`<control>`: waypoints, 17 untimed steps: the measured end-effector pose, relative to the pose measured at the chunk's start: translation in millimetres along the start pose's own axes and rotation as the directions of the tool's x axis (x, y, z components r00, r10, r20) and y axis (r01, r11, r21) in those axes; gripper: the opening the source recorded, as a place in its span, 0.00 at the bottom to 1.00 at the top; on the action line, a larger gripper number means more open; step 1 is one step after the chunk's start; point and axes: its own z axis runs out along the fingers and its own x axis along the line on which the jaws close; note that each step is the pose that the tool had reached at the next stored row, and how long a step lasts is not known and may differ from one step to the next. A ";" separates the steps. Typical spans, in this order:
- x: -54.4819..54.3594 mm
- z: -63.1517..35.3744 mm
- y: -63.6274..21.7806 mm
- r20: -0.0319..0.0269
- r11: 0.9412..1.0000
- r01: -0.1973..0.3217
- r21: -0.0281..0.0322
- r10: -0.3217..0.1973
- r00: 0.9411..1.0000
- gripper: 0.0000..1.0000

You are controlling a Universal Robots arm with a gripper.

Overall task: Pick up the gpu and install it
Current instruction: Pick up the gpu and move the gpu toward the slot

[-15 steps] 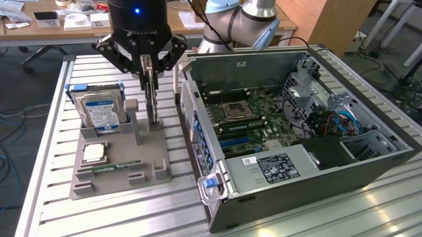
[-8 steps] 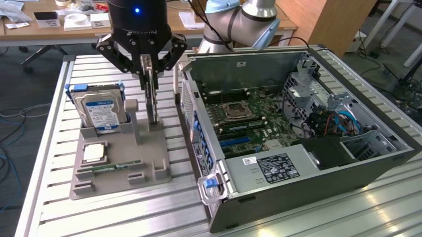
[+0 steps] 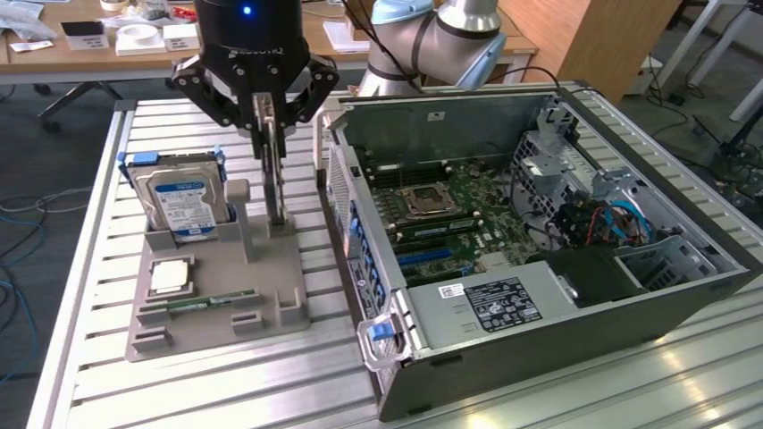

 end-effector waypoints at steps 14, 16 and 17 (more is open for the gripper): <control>-1.2 -4.5 0.4 0.000 1.000 0.000 0.000 0.000 1.000 0.27; -2.2 -4.4 0.5 0.000 1.000 0.000 0.000 0.000 1.000 0.27; -2.9 -4.3 0.5 0.000 1.000 0.000 0.000 0.000 1.000 0.27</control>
